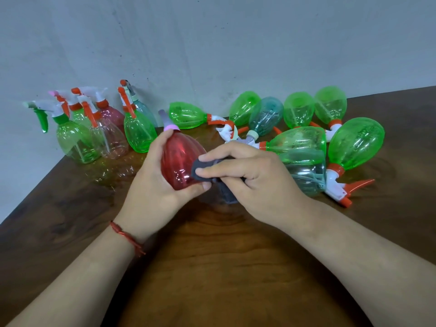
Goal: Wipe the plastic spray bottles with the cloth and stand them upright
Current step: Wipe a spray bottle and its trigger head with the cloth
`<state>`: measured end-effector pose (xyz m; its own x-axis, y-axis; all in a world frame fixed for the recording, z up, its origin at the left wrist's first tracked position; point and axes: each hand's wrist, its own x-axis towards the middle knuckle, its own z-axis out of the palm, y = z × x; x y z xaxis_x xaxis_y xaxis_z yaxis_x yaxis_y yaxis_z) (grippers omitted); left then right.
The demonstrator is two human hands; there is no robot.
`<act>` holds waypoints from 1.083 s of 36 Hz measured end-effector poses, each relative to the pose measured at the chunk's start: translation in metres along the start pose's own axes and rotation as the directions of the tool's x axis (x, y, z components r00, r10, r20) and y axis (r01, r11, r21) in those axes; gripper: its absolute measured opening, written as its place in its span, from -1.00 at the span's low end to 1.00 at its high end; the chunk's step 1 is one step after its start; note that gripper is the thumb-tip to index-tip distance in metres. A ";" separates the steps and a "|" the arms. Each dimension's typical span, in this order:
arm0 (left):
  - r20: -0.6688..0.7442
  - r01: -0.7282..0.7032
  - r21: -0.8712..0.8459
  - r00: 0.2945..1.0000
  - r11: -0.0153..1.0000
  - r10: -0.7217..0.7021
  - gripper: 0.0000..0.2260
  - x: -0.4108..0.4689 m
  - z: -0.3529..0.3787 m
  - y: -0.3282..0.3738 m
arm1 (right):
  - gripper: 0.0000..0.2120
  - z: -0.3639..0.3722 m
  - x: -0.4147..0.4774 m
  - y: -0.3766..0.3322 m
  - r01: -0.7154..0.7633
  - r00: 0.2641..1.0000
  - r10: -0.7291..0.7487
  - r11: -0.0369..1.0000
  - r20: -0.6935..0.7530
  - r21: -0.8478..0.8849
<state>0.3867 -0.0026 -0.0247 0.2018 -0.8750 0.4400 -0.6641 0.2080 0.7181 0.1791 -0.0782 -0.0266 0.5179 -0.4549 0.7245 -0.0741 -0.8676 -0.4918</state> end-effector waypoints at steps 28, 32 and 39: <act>0.267 -0.004 -0.324 0.959 0.946 0.096 0.00 -0.008 0.012 0.006 | -0.64 -0.011 0.011 0.003 -0.298 0.929 0.329 0.936 -0.167 0.190; 0.147 -0.004 -0.293 0.988 0.956 0.049 0.01 -0.004 0.009 0.002 | -0.64 -0.007 0.004 -0.001 -0.180 0.974 0.195 0.976 -0.118 0.125; 0.035 0.040 -0.233 0.999 0.972 -0.032 -0.03 0.002 0.007 -0.004 | -0.67 -0.002 0.000 -0.001 -0.025 1.000 0.024 0.999 0.005 0.039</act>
<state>0.3850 -0.0083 -0.0306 0.1976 -0.8961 0.3974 -0.4698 0.2692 0.8407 0.1775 -0.0778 -0.0253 0.5205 -0.4748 0.7096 -0.0535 -0.8476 -0.5279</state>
